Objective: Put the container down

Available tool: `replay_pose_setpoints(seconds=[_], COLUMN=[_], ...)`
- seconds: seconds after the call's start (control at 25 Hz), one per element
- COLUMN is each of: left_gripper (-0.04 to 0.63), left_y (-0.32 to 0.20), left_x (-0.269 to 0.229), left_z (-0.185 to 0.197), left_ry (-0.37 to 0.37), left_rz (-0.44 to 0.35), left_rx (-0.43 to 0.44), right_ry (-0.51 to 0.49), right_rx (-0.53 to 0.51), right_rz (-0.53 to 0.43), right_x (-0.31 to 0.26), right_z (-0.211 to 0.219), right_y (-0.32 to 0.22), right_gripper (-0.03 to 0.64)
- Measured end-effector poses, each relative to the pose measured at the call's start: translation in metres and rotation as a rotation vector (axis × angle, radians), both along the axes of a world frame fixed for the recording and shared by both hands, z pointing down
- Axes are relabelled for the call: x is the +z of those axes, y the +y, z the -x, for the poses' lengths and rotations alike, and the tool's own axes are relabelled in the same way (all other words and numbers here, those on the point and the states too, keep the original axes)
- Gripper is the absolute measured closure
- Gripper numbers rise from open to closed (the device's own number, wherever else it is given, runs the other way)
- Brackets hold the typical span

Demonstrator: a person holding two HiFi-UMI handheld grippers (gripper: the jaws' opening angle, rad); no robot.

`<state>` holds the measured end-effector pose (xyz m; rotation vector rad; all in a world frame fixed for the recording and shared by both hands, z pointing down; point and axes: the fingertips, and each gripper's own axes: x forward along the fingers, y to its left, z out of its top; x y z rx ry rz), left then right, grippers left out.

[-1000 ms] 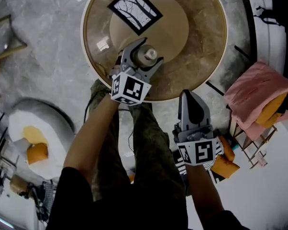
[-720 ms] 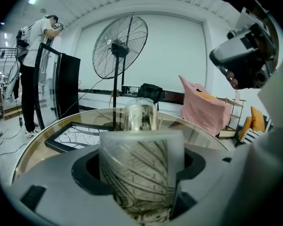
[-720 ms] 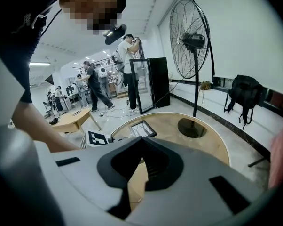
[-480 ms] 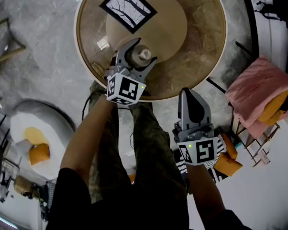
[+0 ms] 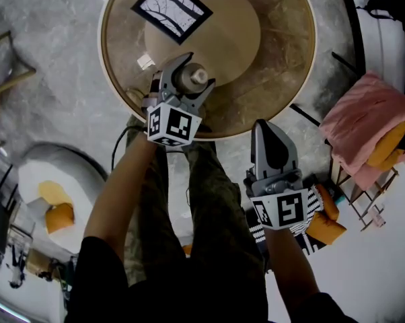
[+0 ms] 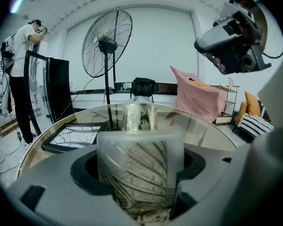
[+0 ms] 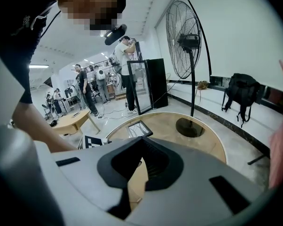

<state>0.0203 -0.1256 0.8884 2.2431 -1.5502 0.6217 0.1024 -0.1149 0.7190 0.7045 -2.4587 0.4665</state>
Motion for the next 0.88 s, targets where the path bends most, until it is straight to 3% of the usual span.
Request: replay_pose_setpoints(seconds=[0.88], left_gripper=[0.25], left_y=[0.011], left_x=[0.003], left_z=[0.004], left_ry=[-0.036], left_rz=[0.012], left_rx=[0.016], right_ry=[-0.007], right_rx=[0.005], right_rz=[0.01], right_x=[0.005], right_z=[-0.015], right_y=[0.003], right_gripper=[0.597])
